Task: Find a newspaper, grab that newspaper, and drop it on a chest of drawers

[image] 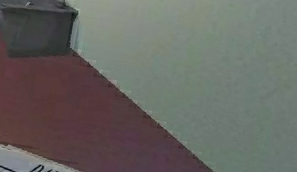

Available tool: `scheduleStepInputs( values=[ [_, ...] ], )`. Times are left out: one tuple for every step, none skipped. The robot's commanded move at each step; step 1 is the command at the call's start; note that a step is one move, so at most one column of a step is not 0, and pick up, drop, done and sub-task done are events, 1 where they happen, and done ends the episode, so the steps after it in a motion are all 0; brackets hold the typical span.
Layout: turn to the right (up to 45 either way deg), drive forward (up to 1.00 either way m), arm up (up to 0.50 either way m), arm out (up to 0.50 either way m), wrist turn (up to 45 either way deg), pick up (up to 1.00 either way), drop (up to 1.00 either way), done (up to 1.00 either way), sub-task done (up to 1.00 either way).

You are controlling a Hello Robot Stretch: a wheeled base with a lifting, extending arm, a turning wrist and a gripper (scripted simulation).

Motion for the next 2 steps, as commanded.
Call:
scheduleStepInputs(
  values=[
    [-27.0, 0.0, 0.0, 0.0, 0.0, 0.0, 0.0, 0.0, 0.0],
    [0.0, 0.1, 0.0, 0.0, 0.0, 0.0, 0.0, 0.0, 0.0]
  ],
)
